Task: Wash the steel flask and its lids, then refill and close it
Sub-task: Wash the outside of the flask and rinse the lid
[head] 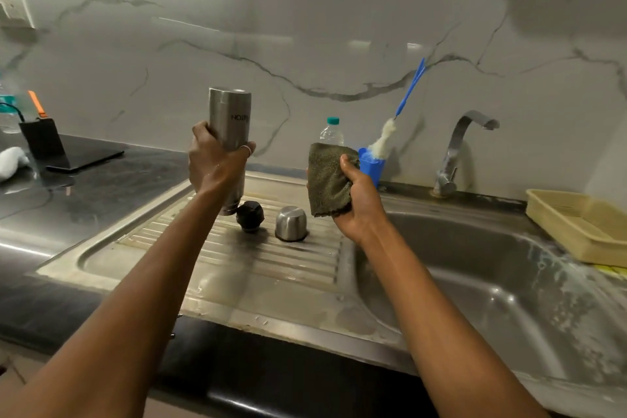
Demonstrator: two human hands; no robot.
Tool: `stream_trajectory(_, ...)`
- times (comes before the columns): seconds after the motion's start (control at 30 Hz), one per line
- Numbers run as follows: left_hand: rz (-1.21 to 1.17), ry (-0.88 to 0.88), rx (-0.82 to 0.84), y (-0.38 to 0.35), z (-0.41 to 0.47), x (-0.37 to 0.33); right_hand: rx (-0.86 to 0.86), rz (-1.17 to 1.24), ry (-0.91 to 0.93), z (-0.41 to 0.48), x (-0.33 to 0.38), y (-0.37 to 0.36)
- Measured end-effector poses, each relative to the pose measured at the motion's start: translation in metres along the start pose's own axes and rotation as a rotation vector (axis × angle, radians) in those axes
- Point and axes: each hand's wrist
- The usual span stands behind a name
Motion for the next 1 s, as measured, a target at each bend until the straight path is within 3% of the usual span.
stream_trajectory(0.3,0.039,-0.256,-0.033,-0.021,-0.035,-0.095,-0.076,-0.076,0.096,-0.049,0.059,0.031)
stream_trajectory(0.47,-0.08,-0.299,0.089,-0.035,-0.061,-0.12,-0.096,-0.076,0.098,-0.07,0.071,0.034)
stream_trajectory(0.67,-0.336,-0.157,0.278,-0.069,-0.122,-0.131,-0.143,-0.188,0.185,-0.082,0.087,0.051)
stream_trajectory(0.83,-0.599,0.083,0.448,-0.104,-0.178,-0.113,-0.211,-0.381,0.262,-0.094,0.087,0.075)
stream_trajectory(1.0,-0.707,0.267,0.499,-0.135,-0.207,-0.089,-0.274,-0.557,0.316,-0.095,0.077,0.103)
Point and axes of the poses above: each hand's wrist, its own z-axis towards the middle knuckle, its own y-axis out of the back of the hand, x = y × z, and after that the axes turned 9 degrees about -z, right-handed
